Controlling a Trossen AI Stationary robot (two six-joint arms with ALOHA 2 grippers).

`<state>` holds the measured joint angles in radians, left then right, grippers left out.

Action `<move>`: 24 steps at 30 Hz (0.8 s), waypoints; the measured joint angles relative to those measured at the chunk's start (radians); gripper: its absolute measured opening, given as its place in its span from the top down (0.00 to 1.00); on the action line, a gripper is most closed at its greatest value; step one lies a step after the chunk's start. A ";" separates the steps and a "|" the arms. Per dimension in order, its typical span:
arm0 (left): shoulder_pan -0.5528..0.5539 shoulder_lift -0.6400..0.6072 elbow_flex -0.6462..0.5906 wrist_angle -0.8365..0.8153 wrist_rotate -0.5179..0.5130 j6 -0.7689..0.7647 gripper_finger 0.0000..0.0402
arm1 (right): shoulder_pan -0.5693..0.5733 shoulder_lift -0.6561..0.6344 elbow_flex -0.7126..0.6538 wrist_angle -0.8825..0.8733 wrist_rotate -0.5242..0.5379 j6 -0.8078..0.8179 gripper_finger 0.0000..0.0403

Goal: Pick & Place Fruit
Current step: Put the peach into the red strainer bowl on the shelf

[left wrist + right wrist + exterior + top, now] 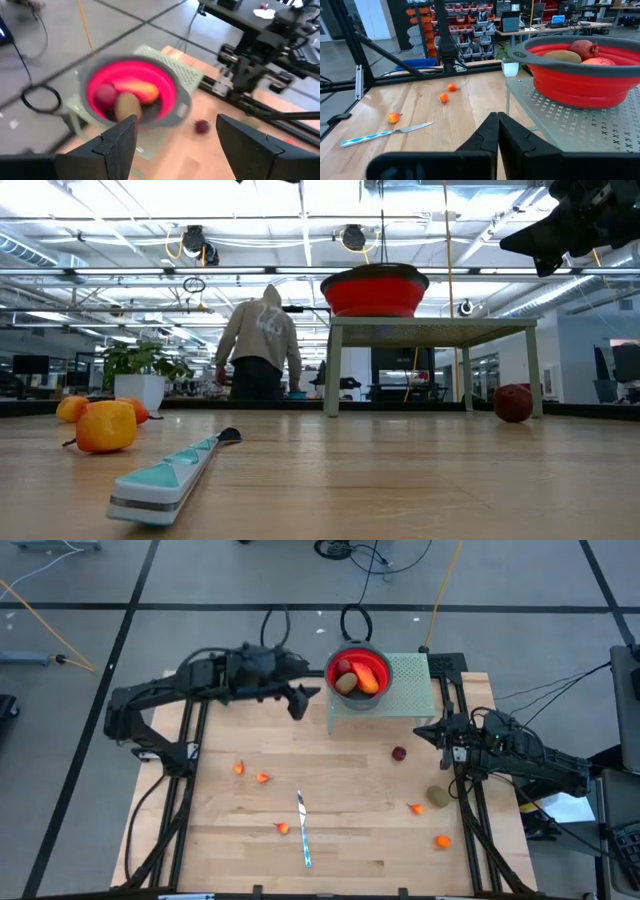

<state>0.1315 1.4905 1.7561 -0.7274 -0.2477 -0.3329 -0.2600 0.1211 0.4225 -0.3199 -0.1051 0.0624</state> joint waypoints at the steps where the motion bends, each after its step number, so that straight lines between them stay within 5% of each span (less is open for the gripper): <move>1: -0.024 0.000 0.000 -0.010 -0.013 -0.037 0.33 | 0.000 0.000 0.000 0.000 0.000 0.000 1.00; 24: -0.391 0.047 0.000 -0.389 -0.147 -0.917 0.33 | 0.000 0.000 0.000 0.000 0.000 0.000 1.00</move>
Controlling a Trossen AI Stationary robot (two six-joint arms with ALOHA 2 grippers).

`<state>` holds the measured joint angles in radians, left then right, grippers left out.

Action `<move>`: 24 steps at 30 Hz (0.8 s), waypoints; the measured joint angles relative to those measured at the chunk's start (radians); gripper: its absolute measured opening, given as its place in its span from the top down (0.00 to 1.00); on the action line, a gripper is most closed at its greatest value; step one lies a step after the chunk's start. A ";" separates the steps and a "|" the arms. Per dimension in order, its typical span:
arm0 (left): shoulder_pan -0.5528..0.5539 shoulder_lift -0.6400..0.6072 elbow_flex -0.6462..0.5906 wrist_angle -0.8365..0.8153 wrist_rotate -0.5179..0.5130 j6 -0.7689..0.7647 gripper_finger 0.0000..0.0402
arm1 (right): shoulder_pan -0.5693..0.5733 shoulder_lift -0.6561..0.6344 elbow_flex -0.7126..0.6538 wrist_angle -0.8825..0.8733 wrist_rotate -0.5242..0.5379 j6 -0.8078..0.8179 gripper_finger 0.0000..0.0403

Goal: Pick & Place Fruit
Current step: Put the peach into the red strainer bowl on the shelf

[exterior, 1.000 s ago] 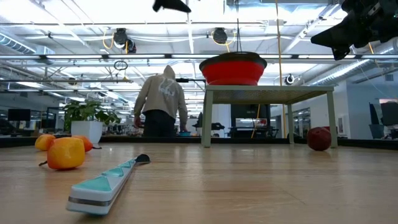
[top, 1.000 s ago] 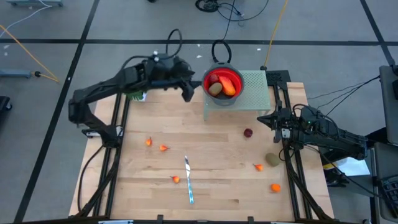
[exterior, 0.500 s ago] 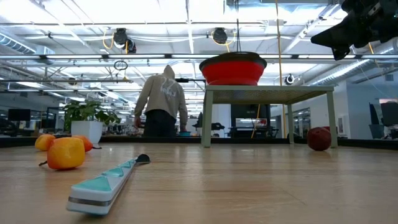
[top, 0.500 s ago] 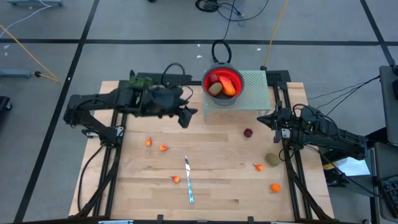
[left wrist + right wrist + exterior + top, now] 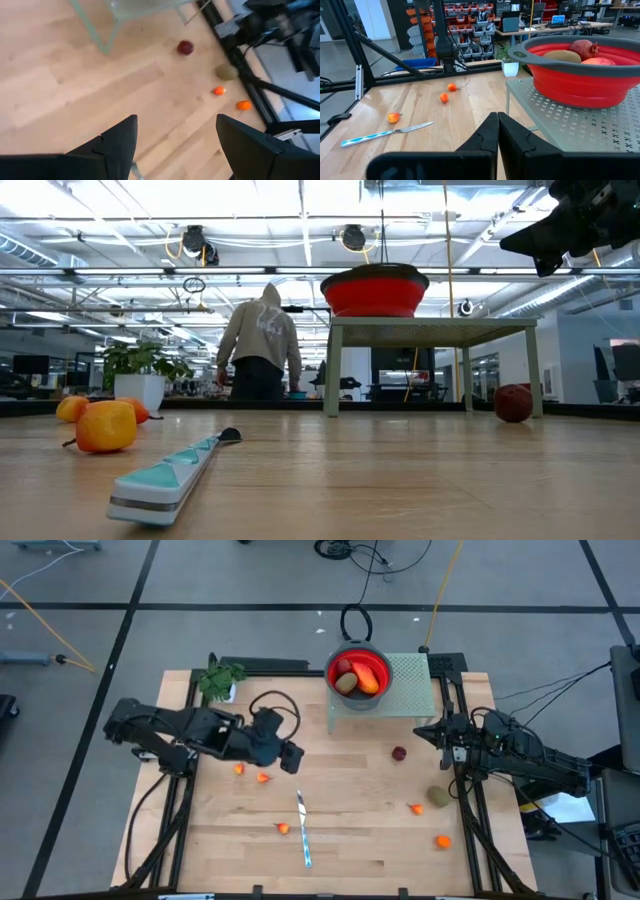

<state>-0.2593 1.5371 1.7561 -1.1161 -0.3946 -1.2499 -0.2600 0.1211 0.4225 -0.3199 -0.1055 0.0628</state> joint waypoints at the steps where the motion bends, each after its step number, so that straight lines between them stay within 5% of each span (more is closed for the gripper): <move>1: -0.011 0.004 0.000 -0.021 0.001 -0.025 0.33 | 0.000 0.000 0.000 0.000 0.000 0.000 1.00; 9: -0.058 0.056 0.000 -0.121 0.043 -0.204 0.33 | 0.000 0.000 0.000 -0.003 0.000 0.003 1.00; 24: -0.064 0.220 0.000 -0.194 0.204 -0.276 0.33 | 0.000 0.000 0.000 -0.007 0.000 0.003 1.00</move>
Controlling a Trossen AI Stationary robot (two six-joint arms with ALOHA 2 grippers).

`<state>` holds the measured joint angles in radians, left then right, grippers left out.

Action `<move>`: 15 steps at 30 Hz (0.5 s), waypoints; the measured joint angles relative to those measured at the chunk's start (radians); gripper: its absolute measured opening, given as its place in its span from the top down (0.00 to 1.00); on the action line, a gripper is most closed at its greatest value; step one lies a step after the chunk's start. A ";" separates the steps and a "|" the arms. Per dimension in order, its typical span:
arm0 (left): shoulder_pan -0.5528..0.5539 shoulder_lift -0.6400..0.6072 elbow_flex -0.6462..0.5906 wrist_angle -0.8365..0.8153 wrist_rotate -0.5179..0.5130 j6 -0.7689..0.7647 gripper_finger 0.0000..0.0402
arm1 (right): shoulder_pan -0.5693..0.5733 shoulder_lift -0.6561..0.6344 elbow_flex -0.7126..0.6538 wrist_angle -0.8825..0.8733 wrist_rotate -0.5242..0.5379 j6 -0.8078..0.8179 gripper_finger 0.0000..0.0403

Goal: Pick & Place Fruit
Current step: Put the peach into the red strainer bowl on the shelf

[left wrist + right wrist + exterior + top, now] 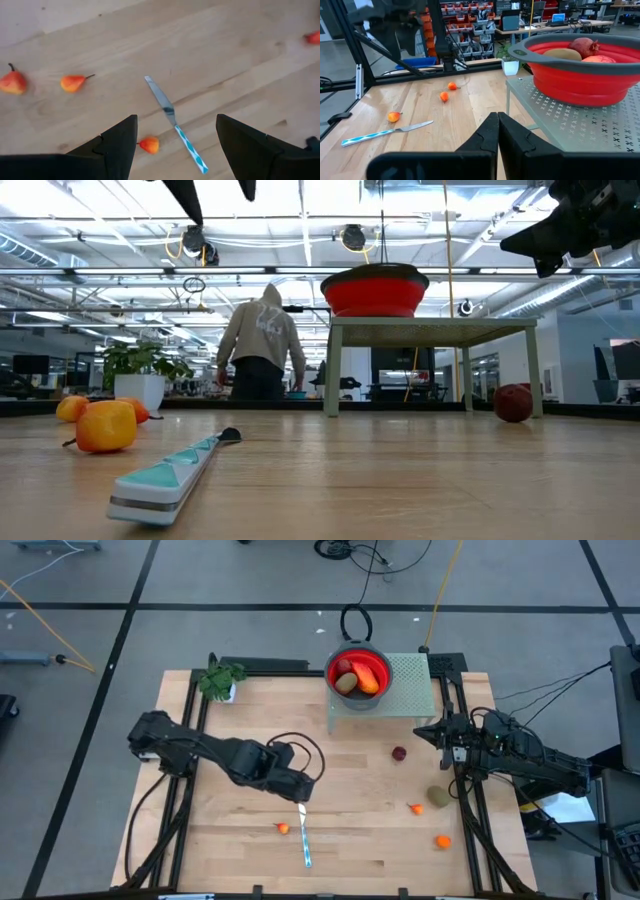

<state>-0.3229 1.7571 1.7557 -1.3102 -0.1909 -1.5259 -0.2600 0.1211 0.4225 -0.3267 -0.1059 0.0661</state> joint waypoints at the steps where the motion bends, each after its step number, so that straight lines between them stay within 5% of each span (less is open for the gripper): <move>1: 0.000 0.009 0.000 0.000 0.008 -0.002 0.33 | 0.000 0.000 0.000 0.000 0.000 0.000 1.00; 15: 0.001 0.128 0.000 -0.029 0.106 -0.024 0.33 | 0.000 0.000 0.000 0.000 0.000 0.000 1.00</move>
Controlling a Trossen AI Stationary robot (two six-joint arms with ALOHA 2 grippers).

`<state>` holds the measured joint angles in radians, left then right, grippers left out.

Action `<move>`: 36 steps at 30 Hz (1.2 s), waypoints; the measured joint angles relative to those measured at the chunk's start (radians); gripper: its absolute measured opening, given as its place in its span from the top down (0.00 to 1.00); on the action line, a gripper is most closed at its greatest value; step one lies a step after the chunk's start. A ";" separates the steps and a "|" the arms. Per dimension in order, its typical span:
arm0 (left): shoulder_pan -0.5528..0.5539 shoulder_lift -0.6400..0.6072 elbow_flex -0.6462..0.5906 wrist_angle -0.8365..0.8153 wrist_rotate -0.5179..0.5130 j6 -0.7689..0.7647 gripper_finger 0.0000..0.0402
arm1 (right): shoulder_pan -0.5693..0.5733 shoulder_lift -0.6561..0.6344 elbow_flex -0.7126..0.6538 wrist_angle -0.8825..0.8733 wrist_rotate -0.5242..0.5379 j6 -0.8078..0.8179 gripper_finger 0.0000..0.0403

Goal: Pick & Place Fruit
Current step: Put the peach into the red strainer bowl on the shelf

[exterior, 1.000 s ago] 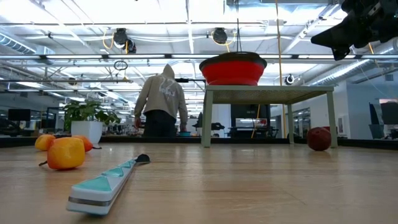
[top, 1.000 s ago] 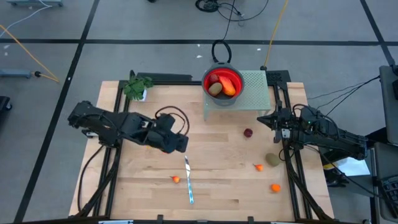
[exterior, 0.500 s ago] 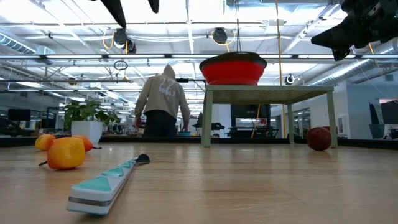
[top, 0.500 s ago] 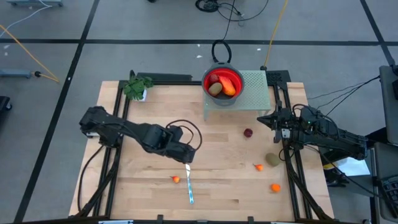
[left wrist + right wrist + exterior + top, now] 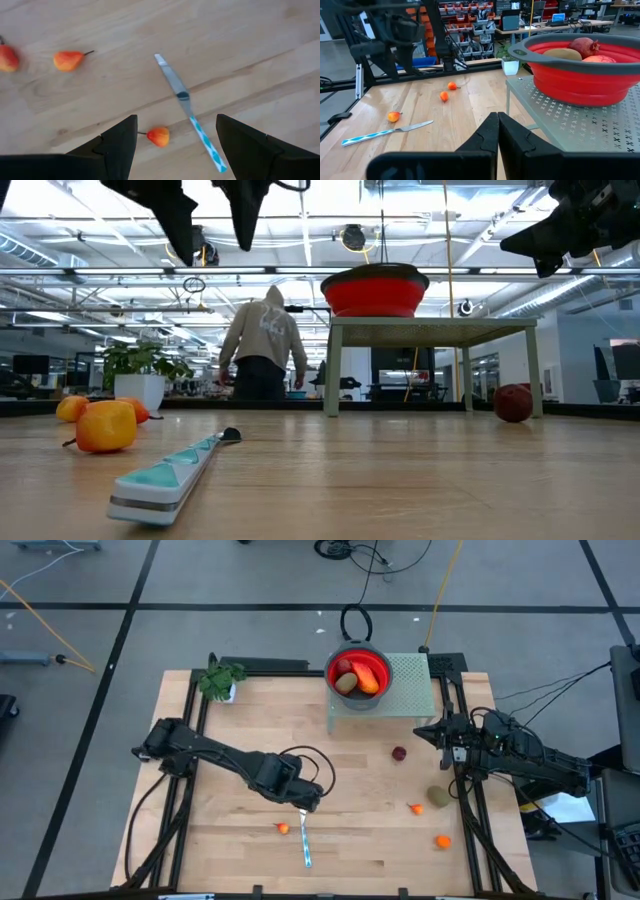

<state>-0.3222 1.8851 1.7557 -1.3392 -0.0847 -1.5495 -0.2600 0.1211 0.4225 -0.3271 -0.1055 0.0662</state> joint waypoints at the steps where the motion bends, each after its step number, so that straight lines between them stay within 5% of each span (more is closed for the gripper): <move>1: 0.000 0.004 0.000 -0.005 0.002 0.000 0.33 | 0.000 0.000 0.000 0.000 0.000 0.000 1.00; 16: 0.012 0.010 0.000 -0.150 -0.027 0.003 0.33 | 0.000 0.000 0.000 0.000 0.000 -0.003 1.00; 27: 0.071 0.010 -0.002 -0.233 -0.013 0.183 0.33 | 0.000 0.000 0.000 0.000 0.000 -0.003 1.00; 36: 0.137 -0.024 -0.148 -0.222 0.040 0.261 0.33 | 0.000 0.000 0.000 0.000 0.000 -0.003 1.00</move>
<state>-0.1851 1.8609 1.6079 -1.5616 -0.0443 -1.2884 -0.2600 0.1207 0.4225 -0.3271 -0.1055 0.0628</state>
